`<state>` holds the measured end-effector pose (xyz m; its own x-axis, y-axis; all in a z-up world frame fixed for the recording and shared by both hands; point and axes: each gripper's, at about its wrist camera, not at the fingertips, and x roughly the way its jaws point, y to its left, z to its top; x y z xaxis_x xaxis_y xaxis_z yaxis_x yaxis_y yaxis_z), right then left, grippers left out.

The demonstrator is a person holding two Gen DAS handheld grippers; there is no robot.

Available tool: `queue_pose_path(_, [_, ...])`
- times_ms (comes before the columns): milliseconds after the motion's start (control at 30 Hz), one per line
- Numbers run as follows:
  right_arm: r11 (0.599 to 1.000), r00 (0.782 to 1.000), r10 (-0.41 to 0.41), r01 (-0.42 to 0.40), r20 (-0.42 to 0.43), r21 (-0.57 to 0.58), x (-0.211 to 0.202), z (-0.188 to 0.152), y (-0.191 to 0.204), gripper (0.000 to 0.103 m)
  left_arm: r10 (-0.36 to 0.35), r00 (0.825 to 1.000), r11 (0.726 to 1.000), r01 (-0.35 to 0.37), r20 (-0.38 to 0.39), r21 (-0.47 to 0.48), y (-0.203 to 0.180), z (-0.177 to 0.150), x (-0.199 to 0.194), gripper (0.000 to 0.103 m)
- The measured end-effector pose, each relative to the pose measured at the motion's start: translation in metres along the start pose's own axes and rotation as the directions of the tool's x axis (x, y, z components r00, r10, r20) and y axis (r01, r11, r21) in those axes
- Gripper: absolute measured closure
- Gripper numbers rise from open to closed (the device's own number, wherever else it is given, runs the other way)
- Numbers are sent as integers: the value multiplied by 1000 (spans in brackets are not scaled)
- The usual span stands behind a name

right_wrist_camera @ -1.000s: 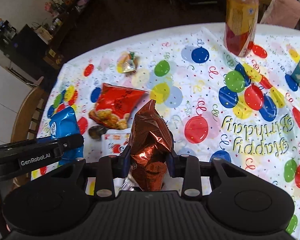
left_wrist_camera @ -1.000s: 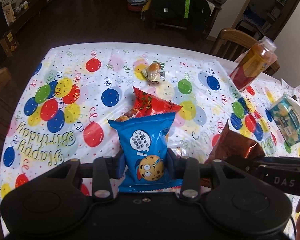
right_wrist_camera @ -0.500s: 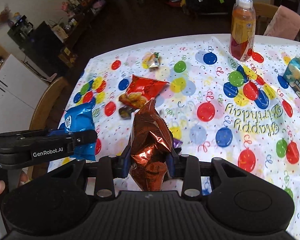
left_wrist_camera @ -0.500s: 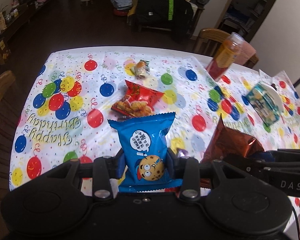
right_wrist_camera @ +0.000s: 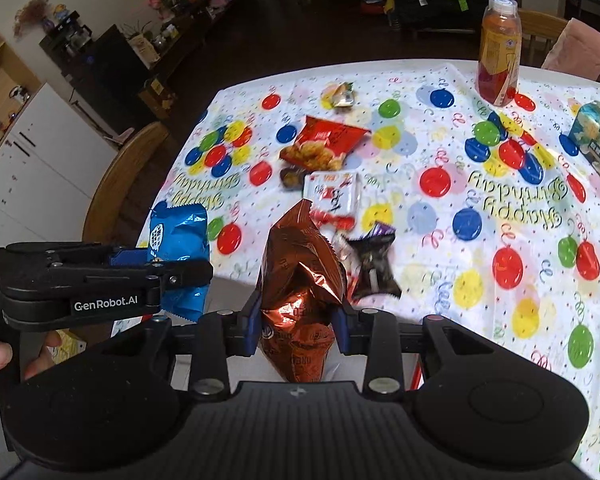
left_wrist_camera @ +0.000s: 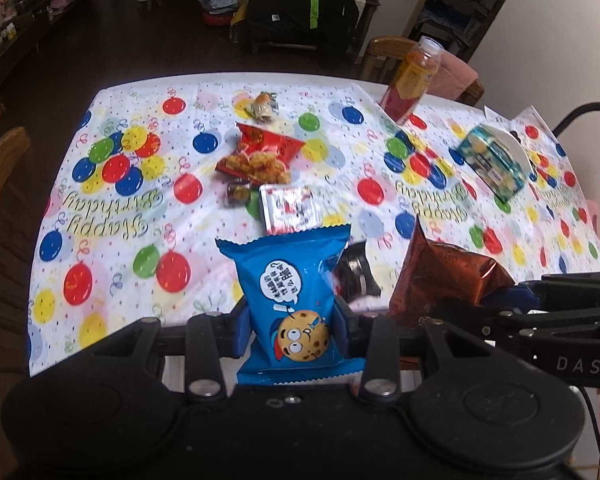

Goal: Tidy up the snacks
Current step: 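Grasp the blue cookie packet with the left tool while the right tool grasps the brown foil packet, then lower both packets into the white box and open both tools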

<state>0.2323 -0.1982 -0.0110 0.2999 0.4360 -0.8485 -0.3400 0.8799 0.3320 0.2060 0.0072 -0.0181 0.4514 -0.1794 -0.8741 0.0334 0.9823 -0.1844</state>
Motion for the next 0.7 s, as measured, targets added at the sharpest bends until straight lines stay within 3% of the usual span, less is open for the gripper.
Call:
queue_pose_path(333, [1000, 999, -1, 0, -37, -27, 0, -37, 13, 69, -17, 999, 999, 18, -35, 32, 1, -35, -7, 65])
queue_pose_path(700, [995, 990, -18, 4, -138, -97, 30, -79, 28, 69, 1, 992, 999, 4, -129, 43, 6, -81, 20, 65])
